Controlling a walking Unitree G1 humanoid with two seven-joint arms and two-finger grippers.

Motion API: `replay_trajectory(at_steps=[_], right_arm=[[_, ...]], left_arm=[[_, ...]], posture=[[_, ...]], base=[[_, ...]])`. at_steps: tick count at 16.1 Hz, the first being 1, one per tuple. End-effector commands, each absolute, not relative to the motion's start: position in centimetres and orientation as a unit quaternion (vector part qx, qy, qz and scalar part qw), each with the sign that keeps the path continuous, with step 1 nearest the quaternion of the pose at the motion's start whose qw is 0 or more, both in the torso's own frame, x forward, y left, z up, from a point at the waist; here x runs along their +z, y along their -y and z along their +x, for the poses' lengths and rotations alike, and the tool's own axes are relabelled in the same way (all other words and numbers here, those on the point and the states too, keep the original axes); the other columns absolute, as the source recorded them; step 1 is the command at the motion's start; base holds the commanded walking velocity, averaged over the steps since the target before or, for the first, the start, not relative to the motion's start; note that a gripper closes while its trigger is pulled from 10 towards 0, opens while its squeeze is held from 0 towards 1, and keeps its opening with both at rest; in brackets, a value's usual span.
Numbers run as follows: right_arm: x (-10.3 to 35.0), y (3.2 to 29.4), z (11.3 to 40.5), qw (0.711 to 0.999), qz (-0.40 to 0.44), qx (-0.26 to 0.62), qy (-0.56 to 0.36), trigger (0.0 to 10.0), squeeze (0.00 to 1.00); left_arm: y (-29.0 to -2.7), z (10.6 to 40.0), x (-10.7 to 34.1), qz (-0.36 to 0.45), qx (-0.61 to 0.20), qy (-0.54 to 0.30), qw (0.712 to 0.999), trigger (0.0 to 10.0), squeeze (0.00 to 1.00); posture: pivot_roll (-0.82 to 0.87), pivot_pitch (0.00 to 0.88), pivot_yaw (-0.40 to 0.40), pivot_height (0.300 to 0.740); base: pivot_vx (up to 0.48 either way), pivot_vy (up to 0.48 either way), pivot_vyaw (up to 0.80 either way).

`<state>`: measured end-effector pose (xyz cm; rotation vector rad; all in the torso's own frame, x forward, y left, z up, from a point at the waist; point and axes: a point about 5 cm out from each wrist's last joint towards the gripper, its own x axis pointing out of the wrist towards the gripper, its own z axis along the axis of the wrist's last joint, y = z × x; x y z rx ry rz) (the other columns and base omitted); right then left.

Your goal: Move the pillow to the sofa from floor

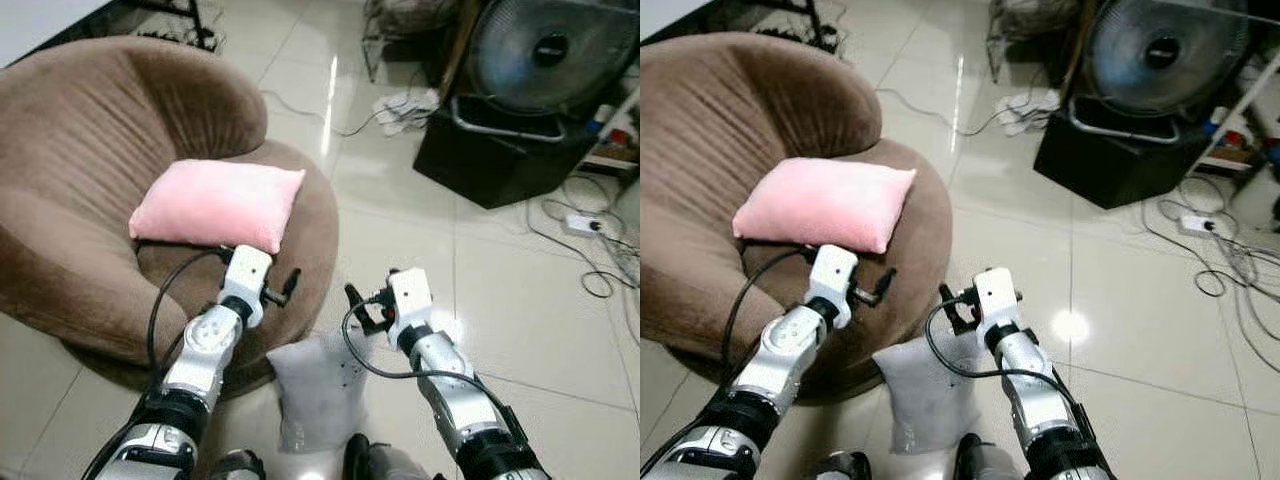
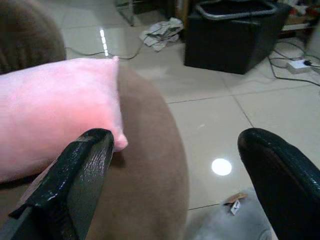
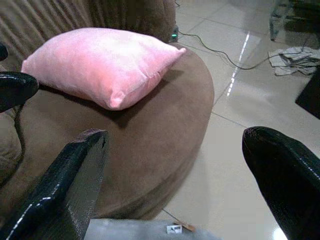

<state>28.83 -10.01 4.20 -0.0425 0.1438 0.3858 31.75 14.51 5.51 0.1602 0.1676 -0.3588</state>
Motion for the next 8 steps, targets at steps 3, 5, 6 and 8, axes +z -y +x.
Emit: replay_trajectory(at_steps=[3, 5, 6, 8], right_arm=[[4.7, 10.4, 29.3, 0.983, -0.023, 0.173, -0.064, 10.0, 0.36], [4.8, 10.3, 29.6, 0.982, -0.028, 0.17, -0.074, 10.0, 0.37], [4.5, 10.2, 29.6, 0.981, -0.031, 0.171, -0.087, 10.0, 0.38], [4.2, 10.2, 29.5, 0.98, -0.028, 0.171, -0.095, 10.0, 0.39]], left_arm=[[-16.4, 32.1, 5.8, -0.059, -0.088, -0.095, 0.99, 10.0, 0.0], [-17.3, 31.9, 5.4, -0.048, -0.074, -0.102, 0.991, 10.0, 0.0], [-17.2, 31.9, 5.5, -0.048, -0.075, -0.102, 0.991, 10.0, 0.0], [-17.0, 31.9, 5.6, -0.051, -0.079, -0.103, 0.99, 10.0, 0.0]], posture=[[-0.01, 0.12, -0.06, 0.74], [-0.01, 0.12, -0.06, 0.736], [0.01, 0.125, -0.068, 0.726], [0.01, 0.127, -0.07, 0.701]], base=[[0.0, 0.0, 0.0], [0.0, 0.0, 0.0], [0.0, 0.0, 0.0], [0.0, 0.0, 0.0]])
